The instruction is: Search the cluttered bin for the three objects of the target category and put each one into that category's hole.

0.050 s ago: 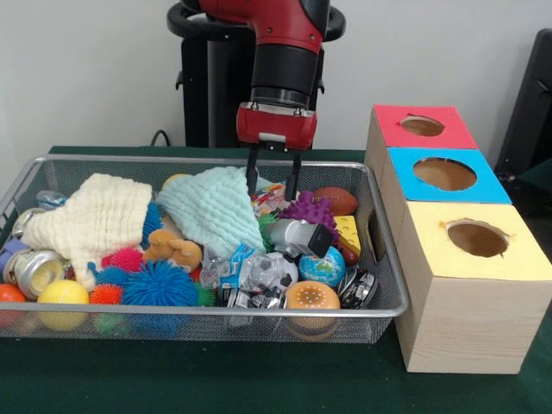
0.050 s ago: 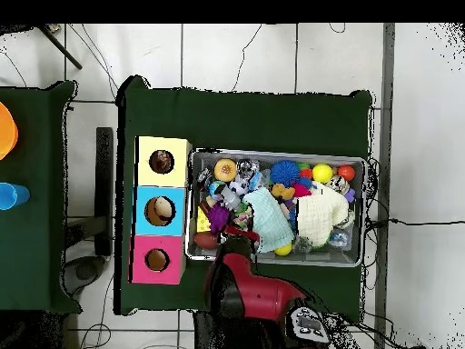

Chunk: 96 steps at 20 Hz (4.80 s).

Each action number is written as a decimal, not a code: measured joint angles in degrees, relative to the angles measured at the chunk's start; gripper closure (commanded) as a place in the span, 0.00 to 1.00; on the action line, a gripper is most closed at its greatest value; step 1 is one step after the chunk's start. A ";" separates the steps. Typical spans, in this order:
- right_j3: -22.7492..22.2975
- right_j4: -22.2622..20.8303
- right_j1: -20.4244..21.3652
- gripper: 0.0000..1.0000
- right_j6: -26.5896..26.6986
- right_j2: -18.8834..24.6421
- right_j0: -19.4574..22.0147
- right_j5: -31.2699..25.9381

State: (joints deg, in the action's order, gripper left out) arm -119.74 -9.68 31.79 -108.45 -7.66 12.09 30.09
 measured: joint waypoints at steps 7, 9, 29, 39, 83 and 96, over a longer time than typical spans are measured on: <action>0.00 0.00 -0.03 0.00 0.00 -0.81 -0.29 0.00; 0.00 0.00 -0.02 0.00 0.00 -0.88 -0.29 0.00; 0.00 0.00 -0.03 1.00 0.00 -2.39 -0.70 0.00; -0.73 -0.01 2.76 1.00 0.00 -2.45 -2.03 -6.03; -3.02 -0.02 4.92 0.00 0.00 -2.55 -4.26 -13.26; -2.98 0.02 -0.72 0.00 0.00 -2.60 -4.22 -7.17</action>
State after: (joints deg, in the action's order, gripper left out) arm -122.72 -9.66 31.08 -108.45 -10.26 7.87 22.92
